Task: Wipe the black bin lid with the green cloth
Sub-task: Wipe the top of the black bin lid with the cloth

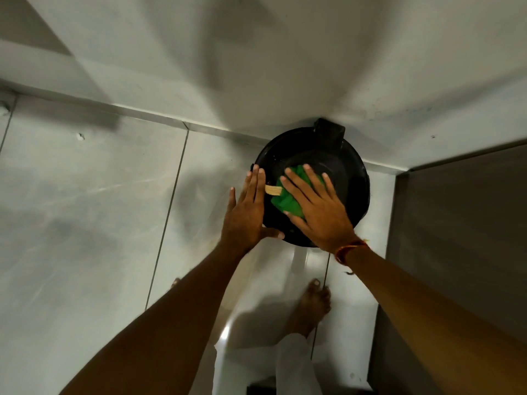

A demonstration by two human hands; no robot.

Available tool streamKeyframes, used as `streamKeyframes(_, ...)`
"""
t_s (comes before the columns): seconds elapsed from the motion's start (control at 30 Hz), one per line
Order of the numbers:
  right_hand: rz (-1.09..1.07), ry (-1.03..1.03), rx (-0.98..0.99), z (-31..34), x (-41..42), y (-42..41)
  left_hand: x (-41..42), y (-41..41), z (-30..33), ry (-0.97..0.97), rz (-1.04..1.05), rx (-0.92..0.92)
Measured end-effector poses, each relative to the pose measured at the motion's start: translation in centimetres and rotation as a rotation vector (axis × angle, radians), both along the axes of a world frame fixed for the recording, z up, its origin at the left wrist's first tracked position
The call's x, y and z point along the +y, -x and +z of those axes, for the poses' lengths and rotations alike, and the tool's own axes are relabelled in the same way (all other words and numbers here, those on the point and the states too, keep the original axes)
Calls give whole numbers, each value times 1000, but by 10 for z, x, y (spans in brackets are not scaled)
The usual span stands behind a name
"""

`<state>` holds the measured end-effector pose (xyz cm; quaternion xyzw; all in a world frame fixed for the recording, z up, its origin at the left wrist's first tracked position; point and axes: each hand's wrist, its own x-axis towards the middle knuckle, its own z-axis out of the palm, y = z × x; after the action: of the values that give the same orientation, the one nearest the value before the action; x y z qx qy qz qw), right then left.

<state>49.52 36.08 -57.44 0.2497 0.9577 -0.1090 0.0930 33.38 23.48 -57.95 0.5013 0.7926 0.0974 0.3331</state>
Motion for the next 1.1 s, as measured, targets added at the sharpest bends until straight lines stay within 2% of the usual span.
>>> streamKeyframes(0.13, -212, 7, -7, 4, -5, 9, 0, 0, -2, 0, 2, 4)
streamKeyframes(0.17, -207, 1, 0, 3, -7, 19, 0, 1, -4, -2, 4, 4)
streamKeyframes(0.3, 167, -34, -3, 0, 16, 36, -1, 0, -8, -13, -12, 11)
streamKeyframes(0.33, 198, -47, -11, 0, 26, 37, -1, -1, -9, -11, -12, 17)
streamKeyframes(0.37, 174, -54, -13, 1, 36, 40, 0, -1, -9, -9, -11, 22)
streamKeyframes(0.5, -268, -6, -7, 9, 59, 76, 1, -2, -6, -20, -6, 42)
streamKeyframes(0.53, -294, -2, -15, 12, 60, 84, 2, -1, -6, -19, -9, 49)
streamKeyframes(0.7, 166, 5, -21, 12, 32, 48, 3, -2, -5, 21, -23, 21)
streamKeyframes(0.8, 335, -1, 0, 5, 18, 6, 3, -1, -3, 3, -11, -10)
streamKeyframes(0.87, 364, -17, -2, 3, 23, 1, 2, -1, -3, -3, -6, -1)
streamKeyframes(0.93, 262, -18, -5, 2, 31, 15, 3, -1, -4, 7, -6, 14)
streamKeyframes(1.1, -213, -4, -5, 8, 40, 76, 6, -4, -1, 39, -18, 88)
